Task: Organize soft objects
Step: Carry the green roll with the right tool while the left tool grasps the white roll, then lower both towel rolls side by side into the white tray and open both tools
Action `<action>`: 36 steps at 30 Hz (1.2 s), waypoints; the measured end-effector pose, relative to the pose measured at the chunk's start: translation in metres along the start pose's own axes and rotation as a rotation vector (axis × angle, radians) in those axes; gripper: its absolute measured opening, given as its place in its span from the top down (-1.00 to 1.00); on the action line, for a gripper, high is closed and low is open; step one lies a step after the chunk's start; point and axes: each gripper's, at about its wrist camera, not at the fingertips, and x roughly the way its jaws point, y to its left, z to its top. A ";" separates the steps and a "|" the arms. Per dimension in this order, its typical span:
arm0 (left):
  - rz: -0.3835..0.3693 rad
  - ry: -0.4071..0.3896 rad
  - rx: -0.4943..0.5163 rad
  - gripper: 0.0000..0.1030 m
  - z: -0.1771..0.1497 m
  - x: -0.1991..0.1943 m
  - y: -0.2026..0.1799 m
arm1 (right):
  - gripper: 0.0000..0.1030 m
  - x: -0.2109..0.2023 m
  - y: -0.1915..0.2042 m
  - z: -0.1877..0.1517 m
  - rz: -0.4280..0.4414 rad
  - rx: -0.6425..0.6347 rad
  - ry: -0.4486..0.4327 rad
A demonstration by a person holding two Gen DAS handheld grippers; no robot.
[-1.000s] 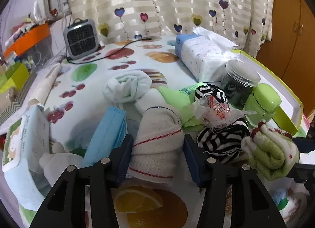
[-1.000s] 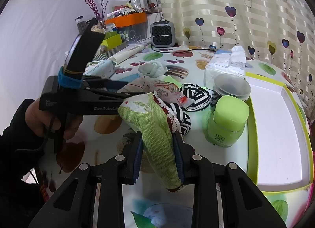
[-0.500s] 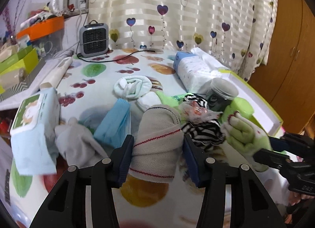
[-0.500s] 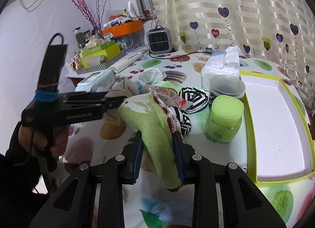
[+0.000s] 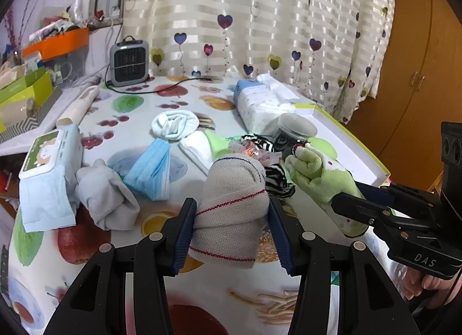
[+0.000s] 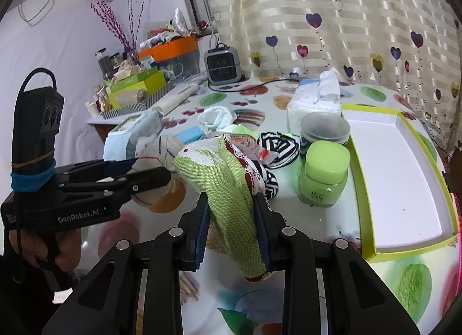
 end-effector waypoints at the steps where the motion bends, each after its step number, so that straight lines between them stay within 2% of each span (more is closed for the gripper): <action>1: -0.001 -0.002 -0.001 0.05 0.001 -0.002 -0.001 | 0.41 -0.001 0.000 0.000 -0.004 0.002 -0.002; 15: -0.026 -0.017 0.029 0.05 0.015 -0.007 -0.023 | 0.40 -0.024 -0.005 0.005 -0.047 0.015 -0.054; 28: -0.089 -0.041 0.098 0.05 0.043 0.007 -0.068 | 0.40 -0.050 -0.048 0.016 -0.136 0.072 -0.114; 36: -0.079 -0.056 0.103 0.05 0.068 0.025 -0.079 | 0.40 -0.049 -0.064 0.029 -0.164 0.067 -0.124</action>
